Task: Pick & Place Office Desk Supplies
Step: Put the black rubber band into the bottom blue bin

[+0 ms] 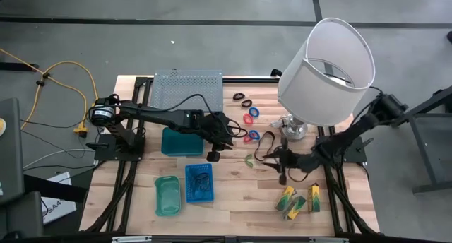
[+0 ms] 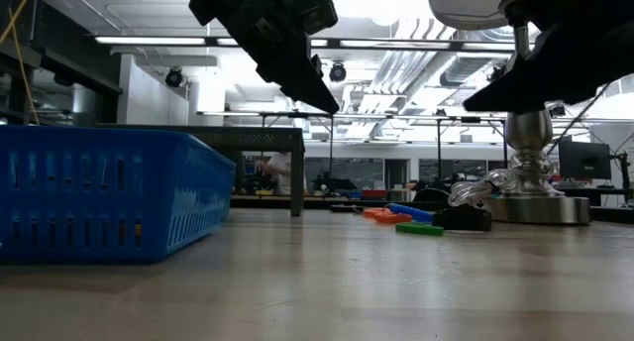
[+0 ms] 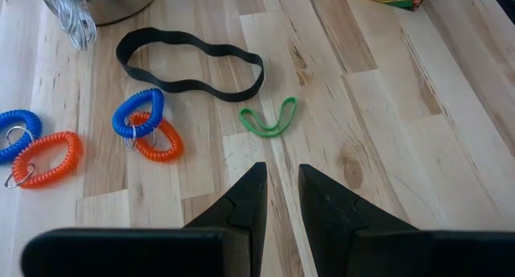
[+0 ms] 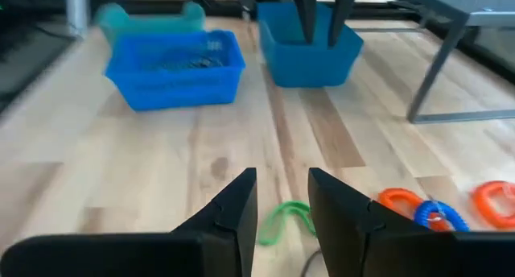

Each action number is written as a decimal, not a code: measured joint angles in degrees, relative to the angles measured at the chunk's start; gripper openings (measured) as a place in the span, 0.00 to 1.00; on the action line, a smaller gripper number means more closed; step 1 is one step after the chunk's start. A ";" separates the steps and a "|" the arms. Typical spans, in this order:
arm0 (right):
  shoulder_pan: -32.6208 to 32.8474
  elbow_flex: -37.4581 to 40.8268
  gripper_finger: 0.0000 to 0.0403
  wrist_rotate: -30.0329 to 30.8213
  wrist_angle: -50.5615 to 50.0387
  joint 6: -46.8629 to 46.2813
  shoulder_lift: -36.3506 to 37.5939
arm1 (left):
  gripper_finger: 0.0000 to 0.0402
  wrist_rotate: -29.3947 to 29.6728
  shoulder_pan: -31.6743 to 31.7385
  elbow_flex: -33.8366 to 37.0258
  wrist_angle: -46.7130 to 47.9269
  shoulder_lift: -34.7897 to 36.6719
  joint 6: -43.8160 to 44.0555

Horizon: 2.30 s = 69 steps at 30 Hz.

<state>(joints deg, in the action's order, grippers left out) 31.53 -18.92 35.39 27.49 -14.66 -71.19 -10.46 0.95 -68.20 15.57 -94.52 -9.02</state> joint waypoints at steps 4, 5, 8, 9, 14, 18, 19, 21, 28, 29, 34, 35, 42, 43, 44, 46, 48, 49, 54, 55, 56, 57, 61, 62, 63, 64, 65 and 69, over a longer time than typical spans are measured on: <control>0.94 -2.88 0.25 3.09 -0.12 1.56 -5.66 | 0.17 -0.01 0.00 0.00 0.00 0.00 0.01; 0.94 -3.55 0.25 3.24 -0.12 1.48 -6.78 | 0.17 0.00 0.00 0.00 0.00 0.00 0.02; 0.90 -5.69 0.25 3.35 -0.10 1.38 -9.81 | 0.17 0.00 0.00 0.00 0.00 0.02 0.02; 0.90 -6.37 0.25 3.37 -0.07 1.50 -10.75 | 0.17 -0.02 0.00 0.00 0.00 0.01 0.02; 0.86 -9.27 0.25 3.85 -0.64 3.86 -14.49 | 0.17 -0.02 0.00 0.00 0.02 0.02 0.60; 1.11 -9.90 0.25 6.22 -1.29 5.09 -15.53 | 0.17 -0.04 0.00 0.00 0.07 0.02 1.36; 1.14 -9.90 0.25 6.37 -1.41 5.18 -15.53 | 0.17 -0.04 0.00 0.00 0.11 0.02 1.36; 1.12 -9.90 0.25 6.48 -1.65 5.17 -15.53 | 0.17 -0.04 0.00 0.00 0.32 0.02 1.38; 0.95 -9.90 0.25 6.48 -8.12 -0.59 -15.53 | 0.17 -0.04 0.00 0.00 0.33 0.02 1.51; 0.96 -9.90 0.25 6.48 -9.07 -1.29 -15.53 | 0.17 -0.04 0.00 0.00 0.32 0.02 1.51; 0.94 -9.90 0.25 6.53 -12.92 -2.71 -15.53 | 0.17 -0.04 0.00 0.00 0.31 0.02 1.51; 0.94 -9.90 0.25 6.55 -13.77 -2.77 -15.53 | 0.17 -0.04 0.00 0.00 0.31 0.02 1.51; -0.42 -9.88 0.25 4.78 -19.46 -8.87 -15.53 | 0.17 -0.04 0.00 0.00 0.31 0.02 1.51; -0.72 -9.88 0.25 4.59 -19.87 -9.53 -15.53 | 0.17 -0.04 0.00 0.00 0.31 0.02 1.51; -1.02 -9.88 0.25 4.49 -20.12 -9.85 -15.53 | 0.17 -0.04 0.00 0.00 0.31 0.02 1.51; -1.71 -9.88 0.25 3.70 -20.13 -9.88 -15.53 | 0.17 -0.04 0.00 0.00 0.28 0.02 1.51; -2.43 -9.88 0.25 1.70 -20.14 -9.78 -15.53 | 0.17 -0.04 0.00 0.00 0.28 0.02 1.51; -2.71 -9.88 0.25 0.85 -20.18 -9.82 -15.53 | 0.17 -0.04 0.00 0.00 0.28 0.02 1.51; -3.21 -9.88 0.25 -0.87 -21.19 -10.57 -15.53 | 0.17 -0.03 0.00 0.00 0.28 0.02 1.49; -3.21 -9.88 0.25 -0.87 -21.25 -10.57 -15.53 | 0.17 -0.04 0.00 0.00 0.28 0.02 1.49; -3.21 -9.88 0.25 -0.87 -21.31 -10.59 -15.53 | 0.17 -0.04 0.00 0.00 0.28 0.02 1.49; -3.21 -9.88 0.25 -0.87 -21.55 -10.61 -15.53 | 0.17 -0.04 0.00 0.00 0.28 0.02 1.49; -3.19 -9.87 0.25 -0.80 -21.52 -10.64 -17.80 | 0.17 -0.04 0.00 0.00 0.28 0.02 1.49; -3.19 -9.83 0.25 -0.96 -21.50 -10.64 -18.65 | 0.17 -0.02 0.00 0.00 0.26 0.02 1.49; -3.19 -9.79 0.25 -0.96 -21.03 -10.64 -19.67 | 0.17 -0.02 0.00 0.00 0.26 0.02 1.49; -3.19 -9.82 0.25 -0.70 -20.21 -10.63 -20.84 | 0.17 -0.03 0.00 0.00 0.26 0.02 1.49; -3.19 -9.86 0.25 -0.32 -19.80 -10.64 -21.78 | 0.17 -0.04 0.00 0.00 0.26 0.02 1.49; -3.15 -9.92 0.25 0.45 -18.57 -10.64 -23.04 | 0.17 -0.02 0.00 0.00 0.26 0.02 1.48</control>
<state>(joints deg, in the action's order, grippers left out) 28.38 -28.84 35.84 8.92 -25.30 -94.23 -10.48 0.95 -68.20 15.84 -94.50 -7.54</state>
